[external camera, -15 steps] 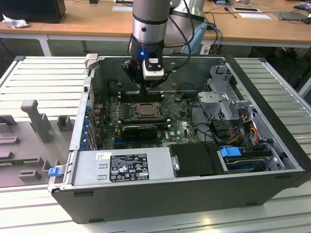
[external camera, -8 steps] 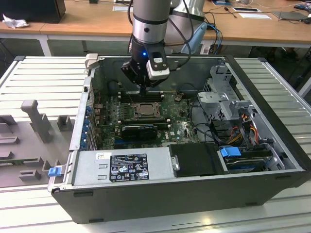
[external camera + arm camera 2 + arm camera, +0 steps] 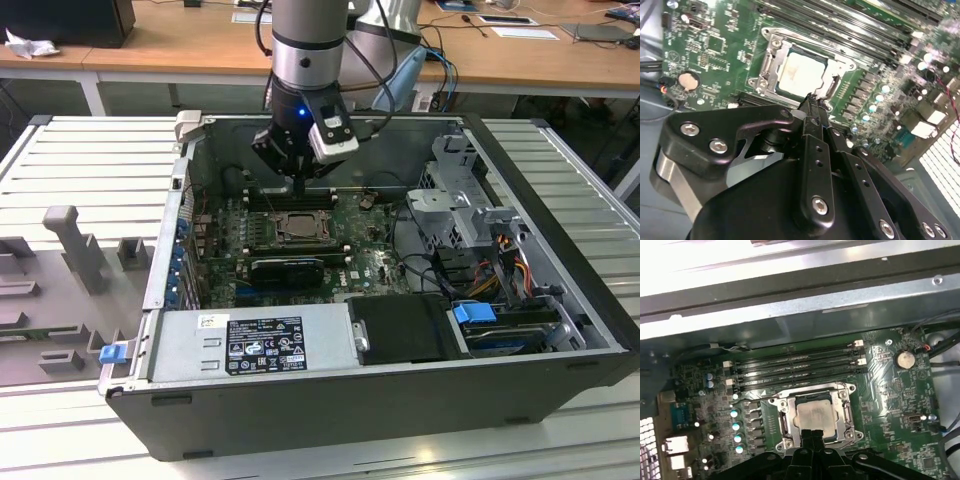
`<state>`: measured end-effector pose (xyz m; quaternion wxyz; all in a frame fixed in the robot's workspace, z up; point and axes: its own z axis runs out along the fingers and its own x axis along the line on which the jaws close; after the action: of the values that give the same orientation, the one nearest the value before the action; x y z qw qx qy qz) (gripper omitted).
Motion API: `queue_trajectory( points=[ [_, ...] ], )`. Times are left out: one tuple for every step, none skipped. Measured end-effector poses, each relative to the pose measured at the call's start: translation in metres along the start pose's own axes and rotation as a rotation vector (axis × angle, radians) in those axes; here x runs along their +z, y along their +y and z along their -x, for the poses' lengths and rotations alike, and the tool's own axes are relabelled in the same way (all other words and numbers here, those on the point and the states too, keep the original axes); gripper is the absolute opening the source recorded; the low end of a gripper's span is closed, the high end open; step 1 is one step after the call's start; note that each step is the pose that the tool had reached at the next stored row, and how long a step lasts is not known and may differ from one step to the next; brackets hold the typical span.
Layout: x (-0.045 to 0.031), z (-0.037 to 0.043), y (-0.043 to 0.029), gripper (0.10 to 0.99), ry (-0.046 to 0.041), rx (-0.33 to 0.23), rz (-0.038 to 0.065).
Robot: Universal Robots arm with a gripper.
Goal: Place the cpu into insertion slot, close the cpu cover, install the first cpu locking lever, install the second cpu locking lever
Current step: 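Install the first cpu locking lever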
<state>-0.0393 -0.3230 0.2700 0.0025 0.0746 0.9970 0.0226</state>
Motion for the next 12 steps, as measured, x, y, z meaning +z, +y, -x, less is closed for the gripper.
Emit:
queue_trajectory(
  points=[
    [0.0,0.0,0.0,0.106,-0.0076,-0.012,0.001],
    [0.0001,0.0,0.0001,0.106,-0.0109,-0.022,0.002],
    [0.0001,0.0001,0.0001,0.106,-0.0126,-0.032,0.002],
    [0.0001,0.0001,0.0,0.106,-0.0138,-0.044,0.003],
    [0.0001,0.0,0.0,0.106,-0.0148,-0.055,0.003],
    [0.0001,0.0,0.0,0.106,-0.0155,-0.064,0.003],
    [0.0001,0.0,0.0,0.106,-0.0163,-0.073,0.003],
    [0.0001,0.0,0.0,0.106,-0.0173,-0.085,0.004],
    [0.0001,0.0,0.0,0.106,-0.018,-0.095,0.004],
    [0.0001,0.0,0.0,0.106,-0.0189,-0.11,0.004],
    [0.0001,0.0,0.0,0.106,-0.0195,-0.123,0.004],
    [0.0001,0.0,0.0,0.106,-0.0204,-0.136,0.005]
  ],
)
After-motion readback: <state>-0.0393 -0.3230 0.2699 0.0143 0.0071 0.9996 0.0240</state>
